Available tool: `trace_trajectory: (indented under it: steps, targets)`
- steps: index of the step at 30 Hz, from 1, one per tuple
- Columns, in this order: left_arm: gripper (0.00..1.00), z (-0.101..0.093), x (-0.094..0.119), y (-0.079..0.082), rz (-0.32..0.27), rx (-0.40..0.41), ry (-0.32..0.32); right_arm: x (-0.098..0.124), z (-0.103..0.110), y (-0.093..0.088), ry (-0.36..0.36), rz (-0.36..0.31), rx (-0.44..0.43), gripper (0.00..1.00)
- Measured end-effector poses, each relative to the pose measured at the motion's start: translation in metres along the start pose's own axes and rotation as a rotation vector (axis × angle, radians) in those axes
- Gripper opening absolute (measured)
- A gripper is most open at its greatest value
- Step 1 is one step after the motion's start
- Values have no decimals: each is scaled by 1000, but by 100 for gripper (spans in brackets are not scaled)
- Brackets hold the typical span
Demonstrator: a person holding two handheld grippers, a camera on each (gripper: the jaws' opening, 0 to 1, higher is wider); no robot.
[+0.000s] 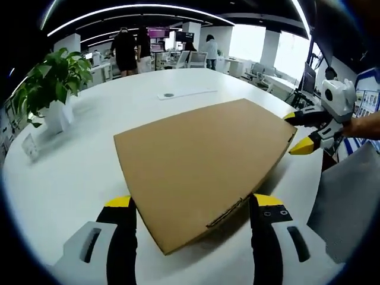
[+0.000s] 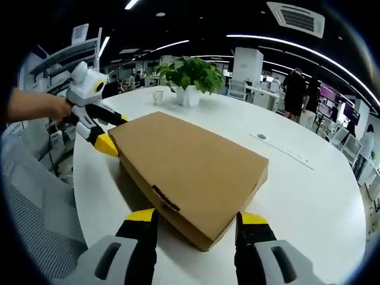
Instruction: Operate the shoe box by opening the lid, removing the specified soft item, and placing it in the target area until the item is outside and the box remains undamaged.
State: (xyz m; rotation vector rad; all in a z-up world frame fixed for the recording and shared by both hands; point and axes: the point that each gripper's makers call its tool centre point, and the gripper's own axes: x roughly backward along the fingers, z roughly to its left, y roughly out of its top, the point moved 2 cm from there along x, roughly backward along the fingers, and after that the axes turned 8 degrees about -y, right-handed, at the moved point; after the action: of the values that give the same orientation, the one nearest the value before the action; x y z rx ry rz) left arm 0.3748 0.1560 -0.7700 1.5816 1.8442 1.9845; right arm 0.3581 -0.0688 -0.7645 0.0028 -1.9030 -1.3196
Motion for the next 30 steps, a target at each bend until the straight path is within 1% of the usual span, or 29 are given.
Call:
trace_trajectory:
  steps: [2, 10, 16, 24, 30]
  targets:
    - [80, 2, 3, -2, -1, -4, -5, 1, 4, 0, 8, 1, -4, 49]
    - [80, -6, 16, -10, 8, -14, -17, 7, 20, -2, 27, 0, 0, 47]
    - [80, -10, 23, -17, 8, -9, -16, 12, 27, -3, 39, 4, -1, 45]
    - [77, -18, 33, -26, 3, 2, -8, 15, 32, -4, 46, 0, -10, 46]
    - [77, -18, 36, -28, 6, 3, -5, 17, 32, -5, 49, 5, 2, 42]
